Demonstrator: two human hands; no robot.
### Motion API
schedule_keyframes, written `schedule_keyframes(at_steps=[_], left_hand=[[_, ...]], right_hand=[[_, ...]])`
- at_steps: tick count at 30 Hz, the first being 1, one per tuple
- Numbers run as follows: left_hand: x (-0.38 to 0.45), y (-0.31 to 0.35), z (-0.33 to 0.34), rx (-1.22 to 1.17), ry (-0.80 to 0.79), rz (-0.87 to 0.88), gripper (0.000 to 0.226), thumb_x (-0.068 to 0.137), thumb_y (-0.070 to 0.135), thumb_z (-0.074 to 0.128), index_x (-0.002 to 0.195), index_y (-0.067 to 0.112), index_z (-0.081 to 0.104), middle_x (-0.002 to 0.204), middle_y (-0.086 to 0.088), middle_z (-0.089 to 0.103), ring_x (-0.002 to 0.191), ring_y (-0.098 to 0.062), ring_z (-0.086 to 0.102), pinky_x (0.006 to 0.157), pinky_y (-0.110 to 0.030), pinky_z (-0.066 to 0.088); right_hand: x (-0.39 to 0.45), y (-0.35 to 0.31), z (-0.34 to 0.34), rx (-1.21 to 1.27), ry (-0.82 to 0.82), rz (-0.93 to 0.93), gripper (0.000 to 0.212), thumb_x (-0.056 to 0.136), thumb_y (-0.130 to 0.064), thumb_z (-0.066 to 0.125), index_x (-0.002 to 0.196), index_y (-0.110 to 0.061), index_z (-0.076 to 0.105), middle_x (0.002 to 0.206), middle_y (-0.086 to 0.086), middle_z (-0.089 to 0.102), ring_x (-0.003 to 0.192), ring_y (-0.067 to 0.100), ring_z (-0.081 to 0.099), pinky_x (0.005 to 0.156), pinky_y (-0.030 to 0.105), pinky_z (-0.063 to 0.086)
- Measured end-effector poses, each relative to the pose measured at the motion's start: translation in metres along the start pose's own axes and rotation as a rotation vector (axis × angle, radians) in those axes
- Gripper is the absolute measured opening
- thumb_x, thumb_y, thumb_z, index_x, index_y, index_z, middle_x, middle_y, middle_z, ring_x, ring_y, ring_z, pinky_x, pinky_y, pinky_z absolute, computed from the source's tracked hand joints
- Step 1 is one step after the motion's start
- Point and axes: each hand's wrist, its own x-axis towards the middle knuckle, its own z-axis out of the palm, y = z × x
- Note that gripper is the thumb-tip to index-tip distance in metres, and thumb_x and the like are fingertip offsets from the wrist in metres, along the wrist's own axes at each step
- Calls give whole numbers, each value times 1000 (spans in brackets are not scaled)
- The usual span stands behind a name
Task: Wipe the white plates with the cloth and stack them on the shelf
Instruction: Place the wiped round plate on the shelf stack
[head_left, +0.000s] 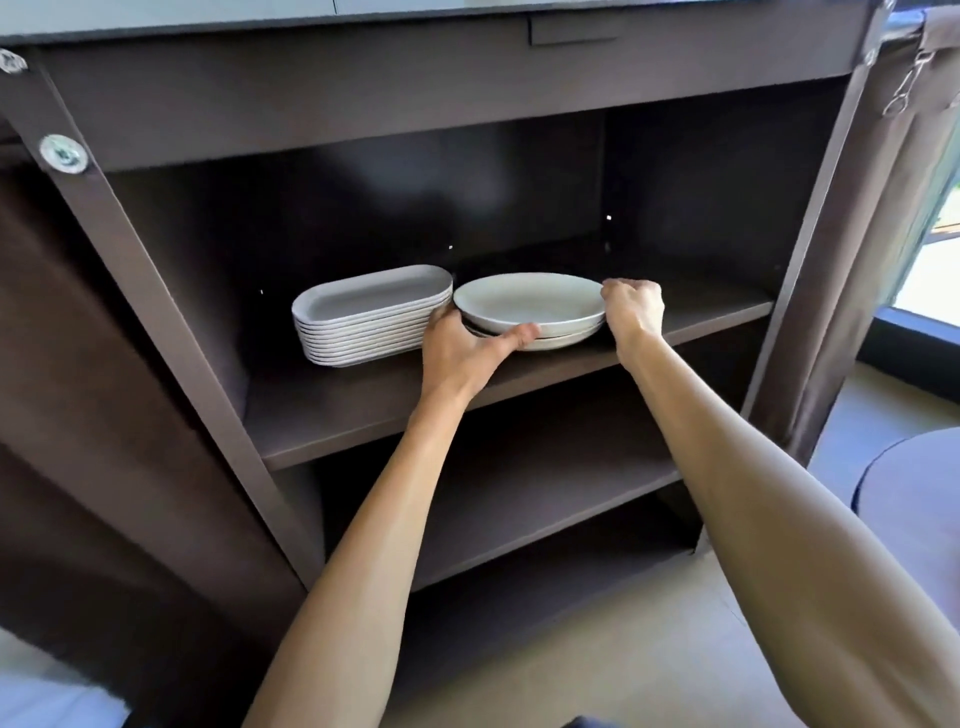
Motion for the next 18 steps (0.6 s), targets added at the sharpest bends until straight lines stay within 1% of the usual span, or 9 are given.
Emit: schedule_keyframes(at_steps=[1, 3, 5, 7, 8, 10, 11, 15, 18], left_hand=[[0, 0, -1, -11, 4, 1, 82, 47, 74, 84, 113, 26, 73, 111, 11, 73, 108, -6, 65, 97, -29, 54], [0, 1, -1, -37, 7, 1, 78, 46, 70, 85, 108, 24, 75, 105, 12, 74, 102, -3, 67, 92, -25, 55], [0, 1, 0, -43, 8, 0, 75, 44, 66, 86, 106, 25, 75, 103, 12, 75, 100, -1, 67, 90, -23, 55], [3, -1, 1, -37, 17, -7, 73, 45, 64, 88, 107, 26, 75, 105, 12, 74, 100, -1, 67, 90, -23, 56], [3, -2, 0, -36, 14, -5, 70, 48, 60, 90, 107, 26, 75, 104, 12, 74, 99, 1, 67, 89, -19, 55], [4, -2, -1, -31, 10, 14, 57, 56, 46, 95, 105, 23, 75, 101, 12, 74, 91, 9, 64, 78, -4, 48], [4, -3, 0, -28, 13, 23, 53, 59, 40, 96, 105, 22, 75, 99, 12, 74, 89, 10, 63, 73, 0, 44], [4, -3, 1, -14, 38, 11, 51, 59, 40, 97, 101, 21, 74, 94, 12, 74, 85, 1, 65, 70, -4, 42], [3, -2, 1, 5, 78, 0, 53, 55, 41, 98, 96, 18, 75, 87, 12, 73, 79, 7, 63, 63, -1, 40]], right_hand=[[2, 2, 1, -4, -3, -9, 35, 91, -5, 50, 119, 10, 64, 128, 24, 64, 124, 39, 56, 101, 45, 49], [2, 3, 2, -3, -16, -28, 33, 93, -6, 51, 117, -1, 73, 126, 16, 69, 121, 31, 62, 95, 30, 51], [3, 4, 4, -2, -19, -37, 31, 95, -9, 53, 113, -9, 77, 120, 10, 71, 113, 25, 64, 88, 23, 45], [6, 7, 7, -2, -4, -47, 32, 94, -8, 51, 112, -10, 78, 117, 10, 71, 107, 24, 65, 84, 23, 43], [7, 8, 8, -5, 2, -57, 34, 94, -7, 49, 113, -10, 78, 119, 11, 71, 108, 24, 65, 84, 22, 43], [9, 10, 9, -13, 8, -75, 39, 94, -5, 46, 119, -10, 75, 125, 10, 69, 115, 25, 63, 87, 21, 43], [11, 12, 9, -18, 10, -79, 40, 94, -4, 45, 121, -10, 74, 128, 10, 68, 117, 25, 62, 89, 21, 42], [13, 13, 8, -27, -1, -88, 42, 95, -4, 45, 128, -11, 70, 133, 9, 65, 110, 18, 59, 87, 20, 41], [14, 14, 6, -28, -25, -97, 42, 95, -4, 48, 131, -10, 68, 136, 8, 64, 121, 21, 59, 90, 19, 40]])
